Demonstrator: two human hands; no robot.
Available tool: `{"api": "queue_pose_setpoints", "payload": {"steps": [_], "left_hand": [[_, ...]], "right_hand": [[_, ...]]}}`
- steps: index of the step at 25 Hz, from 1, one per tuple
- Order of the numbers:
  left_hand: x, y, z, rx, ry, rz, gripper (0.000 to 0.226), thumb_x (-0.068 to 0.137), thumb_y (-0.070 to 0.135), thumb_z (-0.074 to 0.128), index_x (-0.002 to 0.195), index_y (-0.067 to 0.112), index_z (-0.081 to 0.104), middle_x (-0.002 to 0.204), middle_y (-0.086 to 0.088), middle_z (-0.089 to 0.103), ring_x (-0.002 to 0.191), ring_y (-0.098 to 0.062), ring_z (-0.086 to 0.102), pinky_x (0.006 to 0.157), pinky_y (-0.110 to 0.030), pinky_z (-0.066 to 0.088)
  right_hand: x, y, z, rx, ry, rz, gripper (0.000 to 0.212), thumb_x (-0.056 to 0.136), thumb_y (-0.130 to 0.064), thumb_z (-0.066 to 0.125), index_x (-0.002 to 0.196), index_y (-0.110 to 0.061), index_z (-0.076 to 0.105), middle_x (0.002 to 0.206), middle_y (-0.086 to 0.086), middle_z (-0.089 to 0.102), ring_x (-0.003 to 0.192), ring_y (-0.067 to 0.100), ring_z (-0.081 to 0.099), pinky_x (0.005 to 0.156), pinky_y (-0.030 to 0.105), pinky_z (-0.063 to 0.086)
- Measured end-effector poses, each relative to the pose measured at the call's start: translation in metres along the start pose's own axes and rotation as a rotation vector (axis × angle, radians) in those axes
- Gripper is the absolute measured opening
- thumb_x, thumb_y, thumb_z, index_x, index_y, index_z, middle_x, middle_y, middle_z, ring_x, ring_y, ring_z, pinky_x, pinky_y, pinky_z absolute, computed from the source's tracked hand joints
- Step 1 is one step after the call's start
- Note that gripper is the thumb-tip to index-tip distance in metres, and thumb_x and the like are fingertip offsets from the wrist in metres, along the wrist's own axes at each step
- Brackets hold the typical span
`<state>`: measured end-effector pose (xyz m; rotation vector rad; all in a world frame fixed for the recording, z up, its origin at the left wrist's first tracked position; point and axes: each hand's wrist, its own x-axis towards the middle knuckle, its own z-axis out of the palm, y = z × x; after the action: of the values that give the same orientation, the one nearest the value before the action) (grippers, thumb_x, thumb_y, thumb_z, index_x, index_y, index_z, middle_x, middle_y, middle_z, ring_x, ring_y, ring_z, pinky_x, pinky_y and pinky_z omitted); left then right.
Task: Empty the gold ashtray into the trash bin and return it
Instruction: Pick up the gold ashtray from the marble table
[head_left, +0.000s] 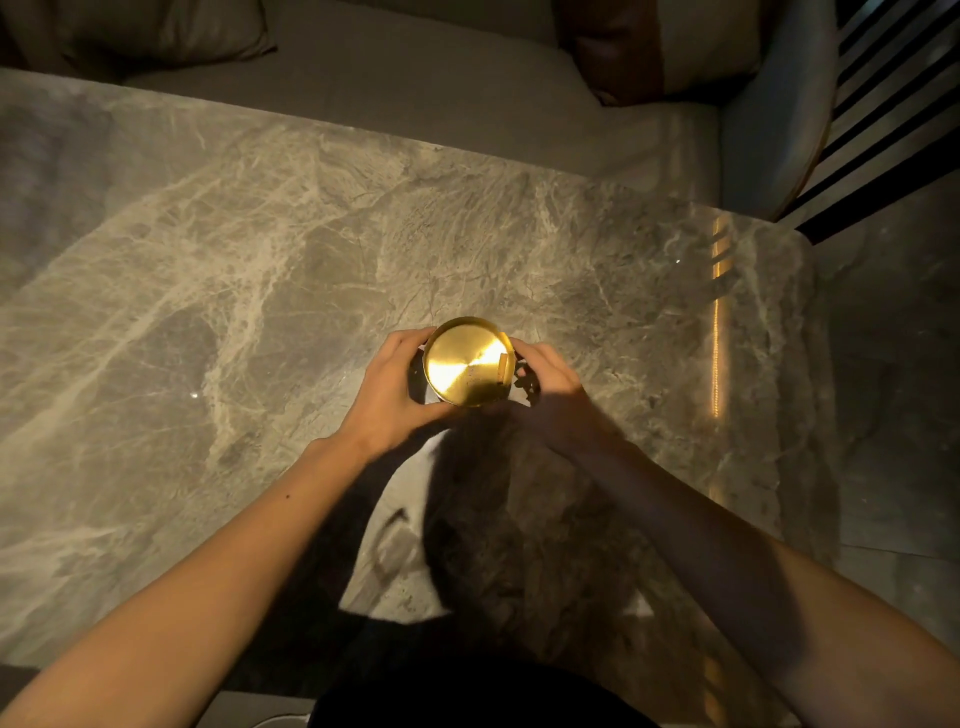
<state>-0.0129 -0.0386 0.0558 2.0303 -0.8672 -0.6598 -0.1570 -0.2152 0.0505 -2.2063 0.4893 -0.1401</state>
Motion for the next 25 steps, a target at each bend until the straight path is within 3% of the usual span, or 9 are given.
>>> {"api": "queue_pose_setpoints", "payload": {"steps": [3, 5, 10, 13, 16, 20, 25], "left_hand": [[0.002, 0.020, 0.007, -0.014, -0.017, 0.021, 0.096, 0.058, 0.040, 0.093, 0.140, 0.015, 0.049, 0.135, -0.002, 0.050, 0.118, -0.016, 0.051, 0.101, -0.025, 0.041], [0.006, 0.035, 0.017, -0.039, -0.031, 0.039, 0.095, 0.057, 0.034, 0.095, 0.139, 0.017, 0.048, 0.136, -0.001, 0.052, 0.120, -0.016, 0.052, 0.103, -0.026, 0.042], [0.016, 0.083, 0.054, -0.148, -0.097, 0.092, 0.097, 0.057, 0.032, 0.095, 0.137, 0.030, 0.041, 0.136, 0.011, 0.052, 0.129, -0.006, 0.050, 0.110, -0.021, 0.038], [0.023, 0.113, 0.083, -0.152, -0.116, 0.125, 0.103, 0.057, 0.035, 0.094, 0.143, 0.020, 0.041, 0.140, 0.006, 0.052, 0.132, -0.010, 0.050, 0.113, -0.029, 0.039], [0.027, 0.142, 0.112, -0.128, -0.099, 0.139, 0.115, 0.057, 0.041, 0.093, 0.152, 0.014, 0.035, 0.149, -0.001, 0.047, 0.137, -0.013, 0.046, 0.115, -0.033, 0.038], [0.028, 0.178, 0.158, -0.145, -0.057, 0.180, 0.108, 0.057, 0.048, 0.090, 0.148, 0.019, 0.040, 0.145, 0.002, 0.049, 0.133, -0.008, 0.047, 0.111, -0.030, 0.041], [0.027, 0.204, 0.192, -0.175, -0.045, 0.205, 0.101, 0.055, 0.049, 0.092, 0.140, 0.021, 0.045, 0.138, 0.002, 0.053, 0.128, -0.010, 0.052, 0.108, -0.033, 0.045]], "right_hand": [[-0.010, 0.000, -0.023, 0.084, 0.015, 0.033, 0.083, 0.068, -0.046, 0.083, 0.137, -0.013, 0.053, 0.117, -0.011, 0.054, 0.092, 0.003, 0.057, 0.078, 0.026, 0.054], [-0.018, 0.006, -0.042, 0.125, 0.020, 0.055, 0.083, 0.068, -0.041, 0.084, 0.140, -0.015, 0.051, 0.121, -0.016, 0.051, 0.096, -0.001, 0.056, 0.084, 0.028, 0.055], [-0.048, 0.030, -0.093, 0.097, 0.091, -0.020, 0.082, 0.069, -0.037, 0.084, 0.137, -0.002, 0.053, 0.126, 0.009, 0.060, 0.107, 0.022, 0.062, 0.087, 0.041, 0.056], [-0.066, 0.046, -0.128, 0.050, 0.148, -0.028, 0.082, 0.069, -0.042, 0.082, 0.137, -0.005, 0.053, 0.126, 0.005, 0.060, 0.109, 0.015, 0.059, 0.089, 0.037, 0.055], [-0.081, 0.065, -0.161, 0.041, 0.173, -0.021, 0.083, 0.070, -0.051, 0.074, 0.137, -0.007, 0.053, 0.129, 0.010, 0.062, 0.115, 0.018, 0.057, 0.094, 0.043, 0.053], [-0.107, 0.094, -0.201, 0.054, 0.213, -0.005, 0.080, 0.070, -0.033, 0.084, 0.138, -0.008, 0.052, 0.131, 0.009, 0.061, 0.117, 0.025, 0.057, 0.093, 0.050, 0.054], [-0.131, 0.113, -0.231, 0.073, 0.226, 0.024, 0.078, 0.071, -0.023, 0.085, 0.140, -0.012, 0.051, 0.132, 0.001, 0.059, 0.120, 0.024, 0.056, 0.095, 0.047, 0.052]]}}
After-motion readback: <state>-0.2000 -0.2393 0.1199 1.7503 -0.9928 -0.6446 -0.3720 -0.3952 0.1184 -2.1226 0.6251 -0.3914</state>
